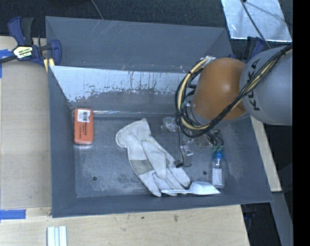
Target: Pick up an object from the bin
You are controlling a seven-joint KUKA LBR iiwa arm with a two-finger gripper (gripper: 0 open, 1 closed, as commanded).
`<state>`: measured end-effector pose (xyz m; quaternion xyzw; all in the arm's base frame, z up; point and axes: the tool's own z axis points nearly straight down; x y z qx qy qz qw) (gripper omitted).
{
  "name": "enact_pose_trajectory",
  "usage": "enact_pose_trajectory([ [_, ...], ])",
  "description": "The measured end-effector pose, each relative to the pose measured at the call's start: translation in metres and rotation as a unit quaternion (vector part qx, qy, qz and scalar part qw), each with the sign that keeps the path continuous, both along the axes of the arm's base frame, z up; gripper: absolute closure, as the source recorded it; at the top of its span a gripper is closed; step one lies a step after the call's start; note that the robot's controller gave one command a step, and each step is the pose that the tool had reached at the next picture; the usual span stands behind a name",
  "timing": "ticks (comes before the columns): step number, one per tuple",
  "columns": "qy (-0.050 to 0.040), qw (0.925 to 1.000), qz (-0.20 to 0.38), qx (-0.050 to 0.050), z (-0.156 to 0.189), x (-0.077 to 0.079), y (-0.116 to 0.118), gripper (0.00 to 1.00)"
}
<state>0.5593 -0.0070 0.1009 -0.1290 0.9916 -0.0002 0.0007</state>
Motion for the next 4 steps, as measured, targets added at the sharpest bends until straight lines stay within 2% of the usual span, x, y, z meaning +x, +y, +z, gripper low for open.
enact_pose_trajectory([
  [1,-0.0004,0.9768,0.214,0.0,-0.021,-0.016,0.018,0.0],
  [2,-0.0024,0.9707,0.24,-0.001,-0.027,-0.004,0.059,1.0],
  [4,-0.0024,0.9707,0.24,-0.001,-0.024,-0.005,0.059,1.0],
])
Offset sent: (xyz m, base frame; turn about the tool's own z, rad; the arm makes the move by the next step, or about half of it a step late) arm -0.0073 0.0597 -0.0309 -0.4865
